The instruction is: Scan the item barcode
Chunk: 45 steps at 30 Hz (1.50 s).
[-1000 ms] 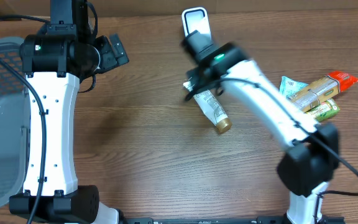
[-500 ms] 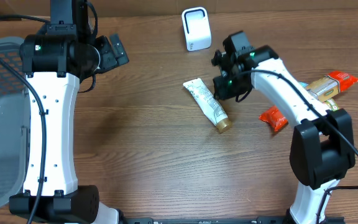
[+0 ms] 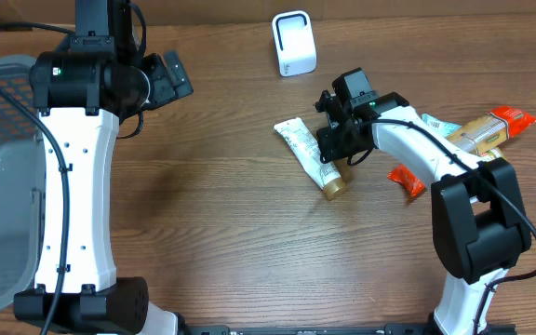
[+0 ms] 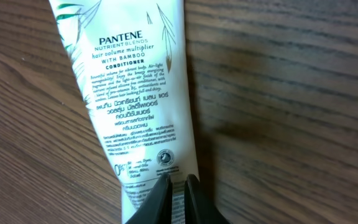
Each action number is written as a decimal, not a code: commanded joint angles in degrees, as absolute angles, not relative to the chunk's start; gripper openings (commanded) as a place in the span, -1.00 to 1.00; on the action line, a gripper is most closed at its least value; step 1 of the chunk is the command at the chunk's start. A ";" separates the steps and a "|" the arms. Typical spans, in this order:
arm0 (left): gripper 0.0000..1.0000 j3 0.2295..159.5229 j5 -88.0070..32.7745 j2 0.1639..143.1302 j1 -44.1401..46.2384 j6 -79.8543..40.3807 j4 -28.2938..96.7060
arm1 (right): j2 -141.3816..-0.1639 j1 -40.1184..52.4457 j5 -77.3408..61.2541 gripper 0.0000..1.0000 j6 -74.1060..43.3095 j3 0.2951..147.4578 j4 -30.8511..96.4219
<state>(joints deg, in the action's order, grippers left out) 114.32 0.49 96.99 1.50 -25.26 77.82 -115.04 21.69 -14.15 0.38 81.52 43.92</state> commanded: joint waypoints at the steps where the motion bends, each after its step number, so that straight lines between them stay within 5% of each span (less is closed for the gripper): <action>1: 0.99 114.76 0.82 97.43 1.52 -24.38 77.76 | -116.44 23.92 -14.70 -0.81 -0.01 79.55 44.05; 22: 0.99 114.76 0.84 97.43 1.52 -24.38 77.76 | -116.71 26.52 -16.80 -0.92 0.01 91.48 53.08; 45: 0.99 114.76 0.84 97.43 1.52 -24.38 77.76 | -123.83 33.34 -19.53 -0.92 -7.35 85.45 45.19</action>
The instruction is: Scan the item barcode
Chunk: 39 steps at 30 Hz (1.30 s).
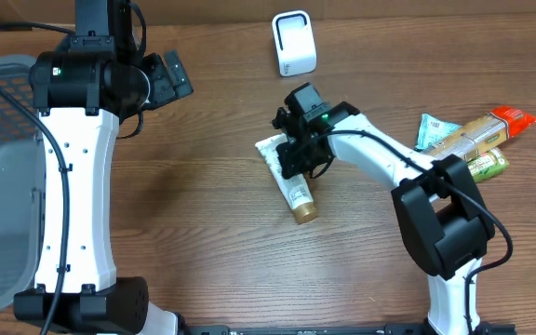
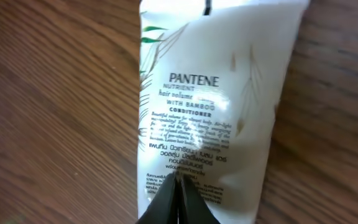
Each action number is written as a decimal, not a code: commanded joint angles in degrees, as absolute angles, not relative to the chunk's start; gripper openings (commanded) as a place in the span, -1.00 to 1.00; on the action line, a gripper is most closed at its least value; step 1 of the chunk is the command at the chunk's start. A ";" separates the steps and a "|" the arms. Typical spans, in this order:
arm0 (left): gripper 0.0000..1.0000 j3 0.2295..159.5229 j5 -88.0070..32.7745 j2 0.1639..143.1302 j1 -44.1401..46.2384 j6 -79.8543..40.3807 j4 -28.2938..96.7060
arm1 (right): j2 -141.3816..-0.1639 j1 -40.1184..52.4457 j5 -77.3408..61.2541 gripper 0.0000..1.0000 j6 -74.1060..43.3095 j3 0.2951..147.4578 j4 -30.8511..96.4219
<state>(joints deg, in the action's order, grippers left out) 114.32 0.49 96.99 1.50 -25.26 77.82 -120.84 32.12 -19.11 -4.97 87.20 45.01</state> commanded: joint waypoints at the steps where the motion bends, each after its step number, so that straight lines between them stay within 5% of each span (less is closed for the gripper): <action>1: 0.99 114.76 0.82 97.43 1.52 -24.38 77.76 | -124.22 33.36 -19.53 -0.92 -7.33 85.45 44.99; 7: 0.99 114.76 0.84 97.43 1.52 -24.38 77.73 | -124.03 32.58 -19.64 -0.92 -7.27 88.73 47.24; 10: 0.99 114.76 0.84 97.43 1.52 -24.38 77.76 | -122.85 31.57 -19.64 -0.76 -7.03 94.28 52.10; 12: 0.99 114.76 0.84 97.43 1.52 -24.38 77.76 | -121.47 30.55 -19.64 -0.59 -5.72 99.42 56.69; 17: 0.99 114.76 0.84 97.43 1.52 -24.38 77.76 | -120.20 28.01 -19.31 0.38 2.09 111.15 68.40; 20: 0.99 114.76 0.84 97.43 1.52 -24.38 77.76 | -120.22 26.24 -19.22 0.66 3.49 112.05 71.35; 31: 0.99 114.76 0.84 97.43 1.52 -24.38 77.73 | -120.55 25.76 -23.70 0.83 7.64 94.78 68.62; 39: 1.00 114.76 0.82 97.43 1.52 -24.40 77.76 | -120.55 26.09 -30.52 0.39 7.03 85.58 59.16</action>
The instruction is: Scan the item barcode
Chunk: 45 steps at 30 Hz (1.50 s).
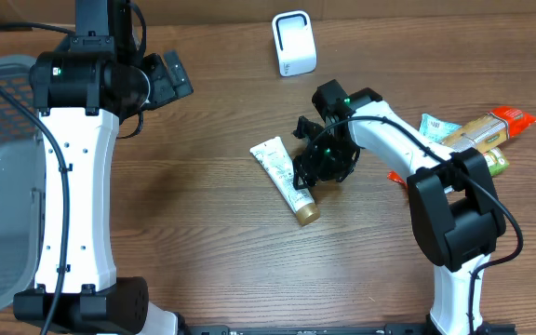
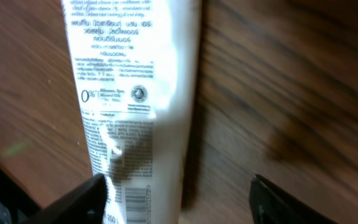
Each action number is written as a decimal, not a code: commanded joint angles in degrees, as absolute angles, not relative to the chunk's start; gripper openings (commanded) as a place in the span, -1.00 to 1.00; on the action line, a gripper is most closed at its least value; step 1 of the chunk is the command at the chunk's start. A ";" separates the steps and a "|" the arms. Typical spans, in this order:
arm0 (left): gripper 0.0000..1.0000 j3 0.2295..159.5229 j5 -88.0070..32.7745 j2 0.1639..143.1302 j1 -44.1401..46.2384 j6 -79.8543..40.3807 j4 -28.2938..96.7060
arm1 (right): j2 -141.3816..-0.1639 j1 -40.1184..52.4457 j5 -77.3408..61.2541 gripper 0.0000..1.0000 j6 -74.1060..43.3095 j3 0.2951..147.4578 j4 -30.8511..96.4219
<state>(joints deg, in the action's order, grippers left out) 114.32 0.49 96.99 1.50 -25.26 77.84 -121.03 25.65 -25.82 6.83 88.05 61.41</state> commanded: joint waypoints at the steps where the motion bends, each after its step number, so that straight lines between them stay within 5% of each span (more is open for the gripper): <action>1: 1.00 114.76 0.82 97.43 1.52 -24.38 77.73 | -120.55 26.20 -30.59 0.35 6.55 84.95 58.46; 10: 0.99 114.76 0.84 97.43 1.52 -24.38 77.76 | -120.55 27.05 -30.57 -0.39 2.55 79.81 53.15; 19: 0.99 114.76 0.84 97.43 1.52 -24.38 77.76 | -120.55 27.05 -30.81 -0.83 2.57 79.90 51.62; 42: 1.00 114.76 0.82 97.43 1.52 -24.38 77.76 | -120.20 27.05 -26.59 -0.92 2.59 87.64 56.10; 45: 0.99 114.76 0.84 97.43 1.52 -24.38 77.76 | -120.20 27.05 -23.03 -0.29 2.59 89.49 58.28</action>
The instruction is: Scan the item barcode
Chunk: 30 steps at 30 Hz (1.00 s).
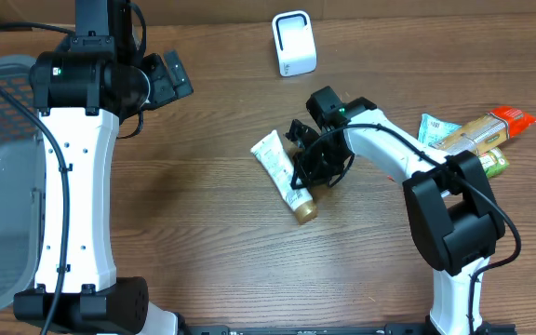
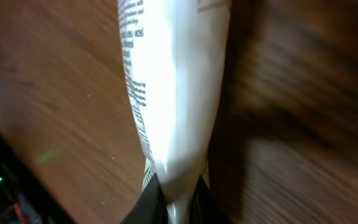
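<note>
The white Pantene conditioner tube (image 1: 273, 158) with a gold cap (image 1: 305, 212) lies slantwise at the middle of the wooden table. My right gripper (image 1: 307, 173) is shut on it near the cap end. In the right wrist view the tube (image 2: 173, 93) stands on edge, pinched between the black fingers (image 2: 146, 204), its print turned sideways and no barcode showing. The white scanner (image 1: 293, 43) stands at the far edge, apart from the tube. My left gripper (image 1: 167, 76) hangs high at the upper left, away from everything; whether its jaws are open or shut is not visible.
A grey mesh basket fills the left edge. Several snack packets (image 1: 477, 135) lie in a heap at the right, behind the right arm's elbow. The left arm's white body (image 1: 73, 195) stands along the left side.
My right gripper was open astride the tube's lower part, which lay flat with its barcode showing. Now it is shut on the tube, which is turned on its edge. The left arm has not moved.
At first the tube lay right of centre with my shut right fingertips on it. Then tube and shut gripper were further left. After that the gripper stood open over the tube near the cap, and now it grips the tube there.
</note>
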Each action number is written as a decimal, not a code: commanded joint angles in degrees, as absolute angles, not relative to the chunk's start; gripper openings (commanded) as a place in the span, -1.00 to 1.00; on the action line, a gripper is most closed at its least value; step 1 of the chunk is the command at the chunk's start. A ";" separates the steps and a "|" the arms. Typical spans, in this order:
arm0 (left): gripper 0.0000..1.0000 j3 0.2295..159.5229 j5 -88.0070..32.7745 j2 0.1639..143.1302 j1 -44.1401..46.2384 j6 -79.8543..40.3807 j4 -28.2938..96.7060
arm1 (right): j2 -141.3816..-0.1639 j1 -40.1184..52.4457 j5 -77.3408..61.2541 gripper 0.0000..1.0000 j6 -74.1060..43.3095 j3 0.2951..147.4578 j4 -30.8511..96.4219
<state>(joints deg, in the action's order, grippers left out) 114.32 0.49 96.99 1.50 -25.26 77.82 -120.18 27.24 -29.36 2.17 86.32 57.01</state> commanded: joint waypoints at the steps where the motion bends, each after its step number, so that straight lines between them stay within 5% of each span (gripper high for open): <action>1: 1.00 114.76 0.82 97.43 1.52 -24.38 77.73 | -120.20 27.05 -22.28 -0.18 2.59 90.11 59.09; 6: 0.99 114.76 0.84 97.43 1.52 -24.38 77.76 | -120.20 27.05 -22.04 -0.03 2.59 95.15 62.83; 19: 0.99 114.76 0.84 97.43 1.52 -24.38 77.76 | -120.22 33.95 -26.17 -0.07 2.39 99.79 70.41; 30: 0.99 114.76 0.84 97.43 1.52 -24.38 77.76 | -120.25 40.60 -10.57 -0.17 -16.21 88.88 65.14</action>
<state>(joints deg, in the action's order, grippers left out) 114.32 0.49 96.99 1.50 -25.26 77.84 -120.46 41.56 -19.27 -7.25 91.68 65.95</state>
